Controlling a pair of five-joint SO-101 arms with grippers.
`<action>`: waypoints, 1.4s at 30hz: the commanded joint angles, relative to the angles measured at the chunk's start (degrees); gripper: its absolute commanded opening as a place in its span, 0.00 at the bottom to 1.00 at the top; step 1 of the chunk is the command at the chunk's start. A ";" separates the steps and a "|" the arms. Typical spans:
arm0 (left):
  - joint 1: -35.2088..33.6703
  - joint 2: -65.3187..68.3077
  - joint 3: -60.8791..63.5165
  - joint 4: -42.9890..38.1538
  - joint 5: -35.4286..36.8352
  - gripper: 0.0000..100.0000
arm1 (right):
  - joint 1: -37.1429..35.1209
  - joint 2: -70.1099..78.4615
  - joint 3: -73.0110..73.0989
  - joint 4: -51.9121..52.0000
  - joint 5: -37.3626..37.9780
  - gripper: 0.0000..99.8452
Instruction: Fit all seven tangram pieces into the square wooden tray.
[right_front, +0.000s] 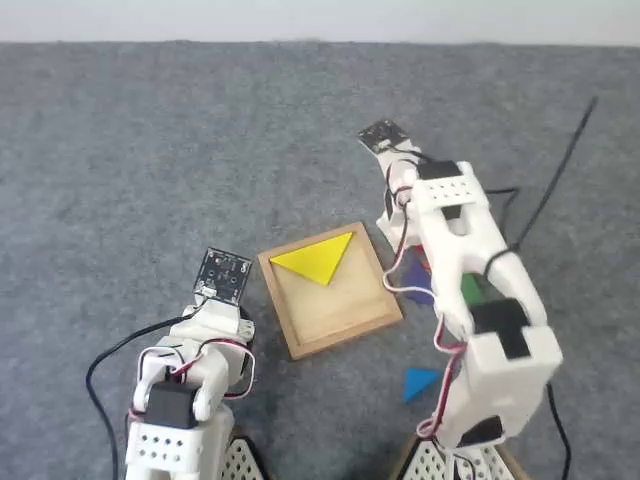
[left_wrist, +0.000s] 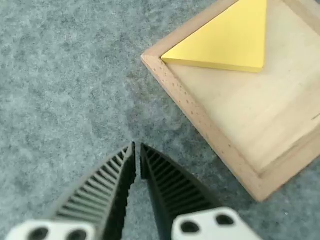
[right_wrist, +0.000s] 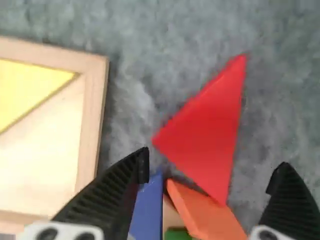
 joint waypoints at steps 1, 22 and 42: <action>-0.26 -1.05 -0.57 0.26 -0.09 0.02 | 0.40 4.79 -8.09 1.19 -2.02 0.37; -0.26 -1.05 -0.57 0.26 -0.09 0.02 | -1.63 12.53 -10.55 1.71 -5.71 0.31; -0.26 -1.05 -0.57 0.26 -0.09 0.02 | -2.59 3.12 -9.58 11.21 -3.34 0.43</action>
